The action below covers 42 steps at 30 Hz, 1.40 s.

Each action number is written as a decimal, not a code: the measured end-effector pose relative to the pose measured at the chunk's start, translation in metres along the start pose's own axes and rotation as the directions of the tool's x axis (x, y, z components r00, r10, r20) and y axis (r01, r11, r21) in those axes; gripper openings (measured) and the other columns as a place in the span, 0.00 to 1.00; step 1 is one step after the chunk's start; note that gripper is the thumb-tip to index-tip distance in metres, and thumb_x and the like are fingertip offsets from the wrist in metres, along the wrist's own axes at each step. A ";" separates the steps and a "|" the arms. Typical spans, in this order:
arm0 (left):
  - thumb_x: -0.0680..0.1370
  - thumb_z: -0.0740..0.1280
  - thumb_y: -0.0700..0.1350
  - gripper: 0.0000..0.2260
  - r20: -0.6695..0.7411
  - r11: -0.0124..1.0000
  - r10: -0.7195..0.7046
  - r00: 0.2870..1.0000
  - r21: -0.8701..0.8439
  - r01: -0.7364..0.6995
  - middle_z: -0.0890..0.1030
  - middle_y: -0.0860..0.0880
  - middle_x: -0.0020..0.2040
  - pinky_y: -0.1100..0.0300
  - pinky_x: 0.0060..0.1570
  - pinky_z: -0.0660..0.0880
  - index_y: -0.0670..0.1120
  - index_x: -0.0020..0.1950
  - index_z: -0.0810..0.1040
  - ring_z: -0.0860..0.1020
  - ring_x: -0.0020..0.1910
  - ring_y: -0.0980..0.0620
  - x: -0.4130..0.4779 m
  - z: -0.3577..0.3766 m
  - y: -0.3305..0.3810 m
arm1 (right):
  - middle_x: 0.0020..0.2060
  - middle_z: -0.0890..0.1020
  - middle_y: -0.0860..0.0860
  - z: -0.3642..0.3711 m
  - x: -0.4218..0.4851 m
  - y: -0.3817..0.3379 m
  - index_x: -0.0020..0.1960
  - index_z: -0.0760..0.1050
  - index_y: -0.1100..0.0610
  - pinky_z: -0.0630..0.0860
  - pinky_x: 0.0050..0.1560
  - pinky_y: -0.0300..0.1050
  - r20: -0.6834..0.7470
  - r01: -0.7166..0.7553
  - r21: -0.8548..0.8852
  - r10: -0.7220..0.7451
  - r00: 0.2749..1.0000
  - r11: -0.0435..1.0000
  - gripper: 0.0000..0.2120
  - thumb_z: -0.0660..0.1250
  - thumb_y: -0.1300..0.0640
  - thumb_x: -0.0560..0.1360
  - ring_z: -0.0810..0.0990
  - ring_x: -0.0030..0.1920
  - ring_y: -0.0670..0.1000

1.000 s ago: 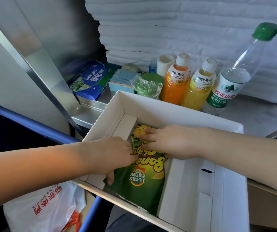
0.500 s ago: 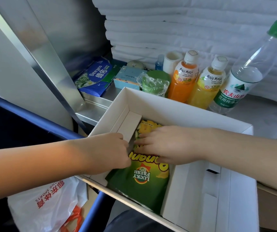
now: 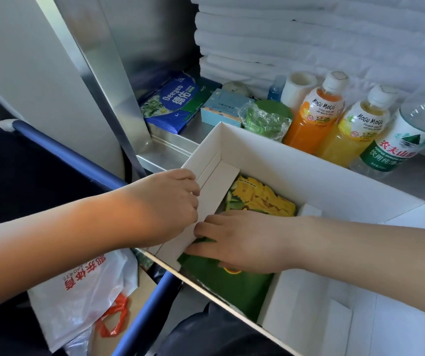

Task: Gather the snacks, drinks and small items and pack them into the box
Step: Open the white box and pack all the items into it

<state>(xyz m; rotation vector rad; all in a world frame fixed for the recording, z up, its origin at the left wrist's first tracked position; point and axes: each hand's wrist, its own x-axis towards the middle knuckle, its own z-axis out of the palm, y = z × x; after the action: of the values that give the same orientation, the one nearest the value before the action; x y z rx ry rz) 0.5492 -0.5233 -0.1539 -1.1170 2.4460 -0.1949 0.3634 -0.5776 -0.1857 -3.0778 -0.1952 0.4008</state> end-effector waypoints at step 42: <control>0.79 0.59 0.53 0.22 0.383 0.975 0.222 0.897 -0.097 -0.200 0.70 0.44 0.70 0.46 0.73 0.49 0.46 0.71 0.67 0.68 0.67 0.46 0.055 -0.001 0.027 | 0.77 0.41 0.50 0.009 -0.083 0.029 0.77 0.45 0.50 0.54 0.73 0.48 0.465 -0.510 0.162 0.390 0.794 0.845 0.29 0.52 0.46 0.81 0.47 0.76 0.50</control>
<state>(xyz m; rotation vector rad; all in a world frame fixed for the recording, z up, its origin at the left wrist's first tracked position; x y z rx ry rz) 0.4983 -0.5466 -0.1802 -0.8081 2.1948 0.1534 0.2847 -0.6170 -0.1743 -2.6814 0.5693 1.0094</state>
